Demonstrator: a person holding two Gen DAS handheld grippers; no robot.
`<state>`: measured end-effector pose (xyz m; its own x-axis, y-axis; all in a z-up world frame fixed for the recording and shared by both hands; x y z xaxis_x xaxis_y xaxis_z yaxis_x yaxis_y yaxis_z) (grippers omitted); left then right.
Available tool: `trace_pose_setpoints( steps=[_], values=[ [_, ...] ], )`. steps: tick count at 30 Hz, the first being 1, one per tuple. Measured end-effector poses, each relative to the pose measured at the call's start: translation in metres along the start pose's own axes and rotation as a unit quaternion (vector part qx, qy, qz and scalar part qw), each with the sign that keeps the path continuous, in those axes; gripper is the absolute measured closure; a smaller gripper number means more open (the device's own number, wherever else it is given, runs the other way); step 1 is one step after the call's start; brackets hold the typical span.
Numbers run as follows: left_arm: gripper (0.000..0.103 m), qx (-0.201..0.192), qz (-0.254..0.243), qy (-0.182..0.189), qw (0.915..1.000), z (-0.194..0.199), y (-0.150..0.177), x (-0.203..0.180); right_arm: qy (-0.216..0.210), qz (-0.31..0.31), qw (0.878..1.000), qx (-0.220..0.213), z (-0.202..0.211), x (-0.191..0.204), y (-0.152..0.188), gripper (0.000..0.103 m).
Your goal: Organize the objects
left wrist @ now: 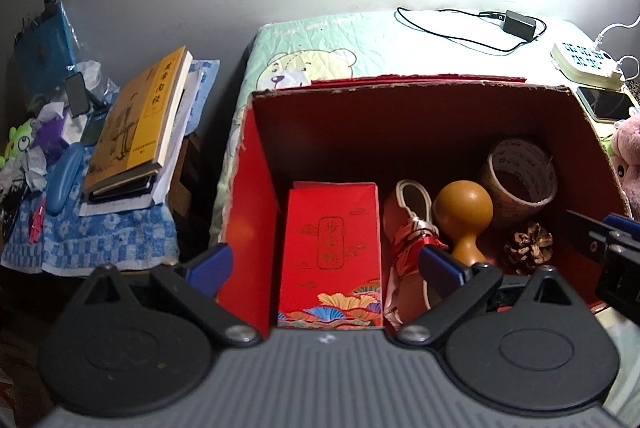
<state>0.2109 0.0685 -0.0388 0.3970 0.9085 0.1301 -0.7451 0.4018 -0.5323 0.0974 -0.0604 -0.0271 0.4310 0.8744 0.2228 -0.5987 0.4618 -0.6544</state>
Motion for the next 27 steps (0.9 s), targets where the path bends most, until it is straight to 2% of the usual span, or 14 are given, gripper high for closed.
trace_pose_setpoints(
  steps=[10, 27],
  values=[
    [0.004, 0.0, -0.013, -0.006, 0.9999, -0.0032, -0.0003, -0.0093, -0.01, 0.002, 1.0, 0.007, -0.0086, -0.0026, -0.0002, 0.054],
    [0.004, 0.001, -0.001, -0.017, 0.9999, -0.0012, 0.0009, -0.0064, -0.026, 0.024, 0.999, -0.001, -0.0084, 0.0022, 0.0004, 0.054]
  ],
)
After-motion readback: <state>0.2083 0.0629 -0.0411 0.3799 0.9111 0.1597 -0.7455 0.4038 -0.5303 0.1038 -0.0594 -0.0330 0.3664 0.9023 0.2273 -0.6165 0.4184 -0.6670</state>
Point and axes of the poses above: each gripper's, at about its wrist camera, not at the fingertips, and z roughly against the way its jaws point, x to its left, y to its underside, the point moved 5 cm from there along -z, roughly the way its jaws point, and after that the axes turned 1 degree about -y, right-handed, at the moved point
